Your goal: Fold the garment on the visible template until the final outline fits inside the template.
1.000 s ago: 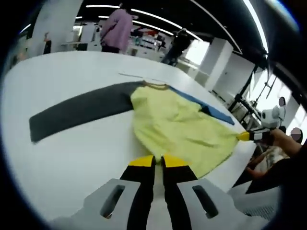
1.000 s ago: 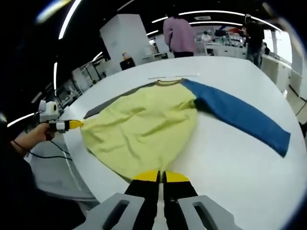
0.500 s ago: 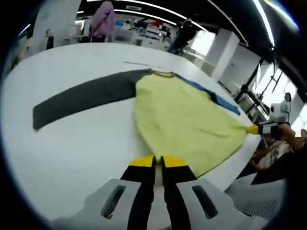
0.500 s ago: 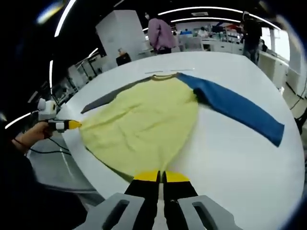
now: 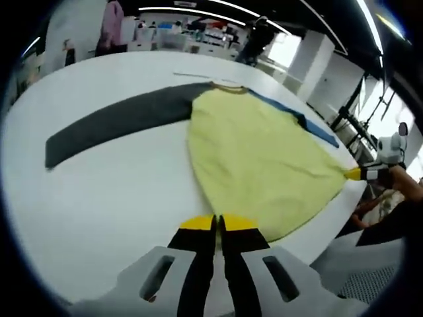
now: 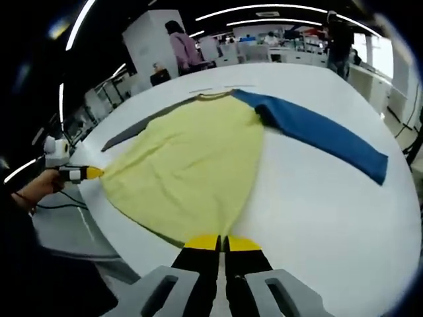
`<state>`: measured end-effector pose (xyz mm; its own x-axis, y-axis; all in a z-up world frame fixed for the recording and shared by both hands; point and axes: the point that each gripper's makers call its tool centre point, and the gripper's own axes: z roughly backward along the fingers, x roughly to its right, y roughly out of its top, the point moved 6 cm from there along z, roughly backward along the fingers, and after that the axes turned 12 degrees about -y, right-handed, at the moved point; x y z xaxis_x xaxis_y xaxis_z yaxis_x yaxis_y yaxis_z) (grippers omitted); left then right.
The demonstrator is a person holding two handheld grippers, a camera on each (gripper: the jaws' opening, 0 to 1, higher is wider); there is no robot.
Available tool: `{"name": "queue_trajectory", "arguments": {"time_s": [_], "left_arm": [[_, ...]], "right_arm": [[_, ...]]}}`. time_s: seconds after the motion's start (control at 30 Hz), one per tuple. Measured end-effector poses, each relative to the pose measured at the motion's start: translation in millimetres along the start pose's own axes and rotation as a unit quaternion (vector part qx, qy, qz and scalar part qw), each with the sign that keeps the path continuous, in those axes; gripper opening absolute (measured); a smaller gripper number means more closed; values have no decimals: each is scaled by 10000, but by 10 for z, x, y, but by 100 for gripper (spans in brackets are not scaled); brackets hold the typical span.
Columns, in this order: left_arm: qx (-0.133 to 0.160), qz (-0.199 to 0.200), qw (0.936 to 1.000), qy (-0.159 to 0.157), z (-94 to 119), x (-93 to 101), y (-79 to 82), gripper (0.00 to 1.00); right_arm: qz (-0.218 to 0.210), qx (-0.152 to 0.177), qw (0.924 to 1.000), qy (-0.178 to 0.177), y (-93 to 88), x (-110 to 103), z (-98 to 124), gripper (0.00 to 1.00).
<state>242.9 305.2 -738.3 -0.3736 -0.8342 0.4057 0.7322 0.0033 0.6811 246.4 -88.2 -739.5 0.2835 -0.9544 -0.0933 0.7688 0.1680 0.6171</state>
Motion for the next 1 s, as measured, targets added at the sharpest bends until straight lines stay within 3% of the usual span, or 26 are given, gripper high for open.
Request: {"name": "queue_trajectory", "arguments": {"time_s": [0.2, 0.47, 0.73, 1.0], "left_arm": [[158, -393, 9987, -287, 66, 42, 47, 2], [131, -525, 9969, -565, 137, 35, 31, 13], [-300, -397, 9981, -353, 125, -7, -112, 12], [-418, -337, 9980, -334, 52, 5, -157, 9]], "right_arm": [[-157, -11, 9999, 23, -17, 9, -8, 0], [-258, -27, 9996, 55, -15, 9, -28, 0], [-280, -41, 9996, 54, -32, -4, -36, 0], [-284, -64, 9996, 46, -46, 1, -51, 0]]}}
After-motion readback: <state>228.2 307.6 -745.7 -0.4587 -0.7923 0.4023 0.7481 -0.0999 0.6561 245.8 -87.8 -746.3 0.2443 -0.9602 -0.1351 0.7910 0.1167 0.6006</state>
